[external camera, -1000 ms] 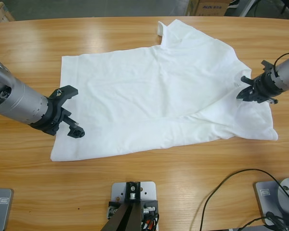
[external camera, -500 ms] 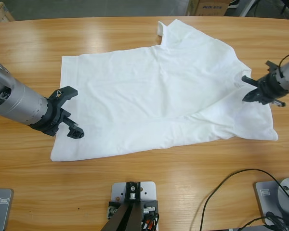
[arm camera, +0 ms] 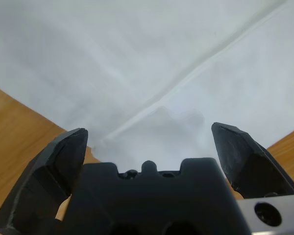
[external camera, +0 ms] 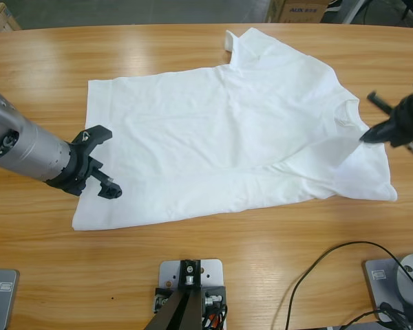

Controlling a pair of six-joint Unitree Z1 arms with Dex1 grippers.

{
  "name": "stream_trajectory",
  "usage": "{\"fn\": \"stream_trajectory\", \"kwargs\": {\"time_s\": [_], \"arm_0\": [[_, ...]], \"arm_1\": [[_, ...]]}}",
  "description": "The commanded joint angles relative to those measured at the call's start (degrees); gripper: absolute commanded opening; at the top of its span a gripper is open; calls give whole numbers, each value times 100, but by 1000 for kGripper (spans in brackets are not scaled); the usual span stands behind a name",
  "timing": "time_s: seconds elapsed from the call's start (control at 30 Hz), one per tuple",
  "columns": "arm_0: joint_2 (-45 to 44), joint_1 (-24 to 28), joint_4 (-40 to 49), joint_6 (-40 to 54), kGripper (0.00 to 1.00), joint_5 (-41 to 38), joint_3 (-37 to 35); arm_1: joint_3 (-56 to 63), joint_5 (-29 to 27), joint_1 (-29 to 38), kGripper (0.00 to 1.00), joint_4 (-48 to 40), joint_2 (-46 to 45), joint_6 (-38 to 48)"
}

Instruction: Fold clothes

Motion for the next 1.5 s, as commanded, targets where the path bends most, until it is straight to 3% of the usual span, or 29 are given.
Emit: {"fn": "stream_trajectory", "kwargs": {"time_s": [0.03, 0.27, 0.43, 0.57, 0.6, 0.67, 0.73, 0.87, 0.97, 1.13, 1.33, 1.5], "arm_0": [[209, -95, -213, -109, 977, -81, 289], [215, -104, -231, -110, 977, -81, 289], [188, -113, -222, -110, 977, -81, 299], [122, -114, -222, -110, 977, -72, 364], [123, -116, -222, -110, 977, -75, 373], [122, -114, -222, -110, 977, -74, 371], [116, -120, -222, -110, 977, -74, 355], [95, -118, -222, -110, 977, -72, 377], [95, -114, -225, -110, 977, -72, 366], [100, -118, -248, -110, 977, -77, 370], [32, -116, -257, -110, 977, -74, 347], [-98, -121, -231, -116, 977, -72, 415]], "arm_1": [[-366, -314, -69, 0, 855, -175, 226], [247, -194, 131, 0, 874, -215, 580], [235, -50, 713, 0, 732, 439, 1063], [166, -242, 801, 24, 904, 826, 1265], [103, -303, 801, 84, 999, 931, 1284], [29, -400, 801, 443, 1131, 1052, 1344], [-36, -425, 801, 703, 1263, 1058, 1432], [-191, -757, 801, 978, 1423, 680, 1448], [-438, -1267, 961, 1000, 1307, -9, 746], [-778, -878, 2107, 1000, 1514, -1134, -1022], [-231, -1775, 4028, 1000, 1289, 137, -1595], [-138, -1808, 4097, 982, 679, 729, -1994]]}}
